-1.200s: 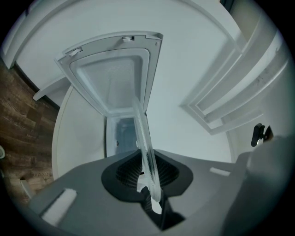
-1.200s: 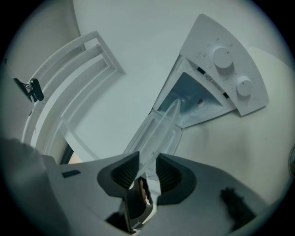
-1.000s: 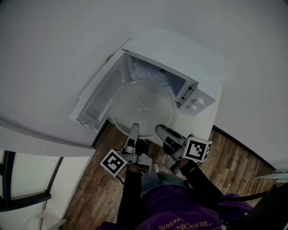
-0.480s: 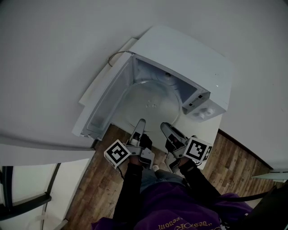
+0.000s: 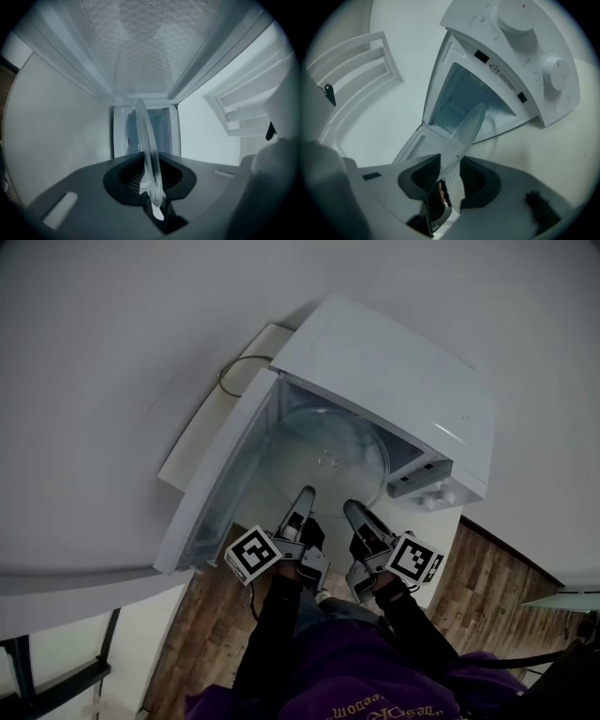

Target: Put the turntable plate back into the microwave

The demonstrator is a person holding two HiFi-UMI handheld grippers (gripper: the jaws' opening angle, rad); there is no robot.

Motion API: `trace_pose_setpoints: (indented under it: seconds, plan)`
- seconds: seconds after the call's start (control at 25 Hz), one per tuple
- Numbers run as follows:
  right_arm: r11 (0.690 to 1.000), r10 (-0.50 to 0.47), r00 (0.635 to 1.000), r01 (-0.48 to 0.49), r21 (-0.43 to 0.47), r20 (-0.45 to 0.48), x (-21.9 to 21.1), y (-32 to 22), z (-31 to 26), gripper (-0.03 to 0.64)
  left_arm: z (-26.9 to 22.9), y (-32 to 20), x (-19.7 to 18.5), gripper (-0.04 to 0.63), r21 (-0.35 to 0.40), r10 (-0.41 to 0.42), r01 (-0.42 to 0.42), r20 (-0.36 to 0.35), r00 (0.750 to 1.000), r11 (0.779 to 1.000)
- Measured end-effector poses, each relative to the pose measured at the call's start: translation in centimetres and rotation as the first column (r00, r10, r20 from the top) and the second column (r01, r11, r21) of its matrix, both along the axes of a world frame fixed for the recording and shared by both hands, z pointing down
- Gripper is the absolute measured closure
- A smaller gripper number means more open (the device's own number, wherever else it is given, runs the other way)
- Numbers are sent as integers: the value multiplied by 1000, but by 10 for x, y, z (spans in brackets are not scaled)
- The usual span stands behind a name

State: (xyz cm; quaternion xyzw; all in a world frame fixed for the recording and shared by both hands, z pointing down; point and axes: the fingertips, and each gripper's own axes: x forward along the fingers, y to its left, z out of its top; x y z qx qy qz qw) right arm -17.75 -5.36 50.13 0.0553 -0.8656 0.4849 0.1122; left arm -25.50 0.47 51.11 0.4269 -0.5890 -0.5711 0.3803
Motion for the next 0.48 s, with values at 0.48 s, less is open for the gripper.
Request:
trace_pose_setpoints:
  seconds: [0.48]
  plan:
    - [994,99,995,-100,37,28,-32,-53,1,474,5,-62,-36,534,90,61,-54,-76,995,994]
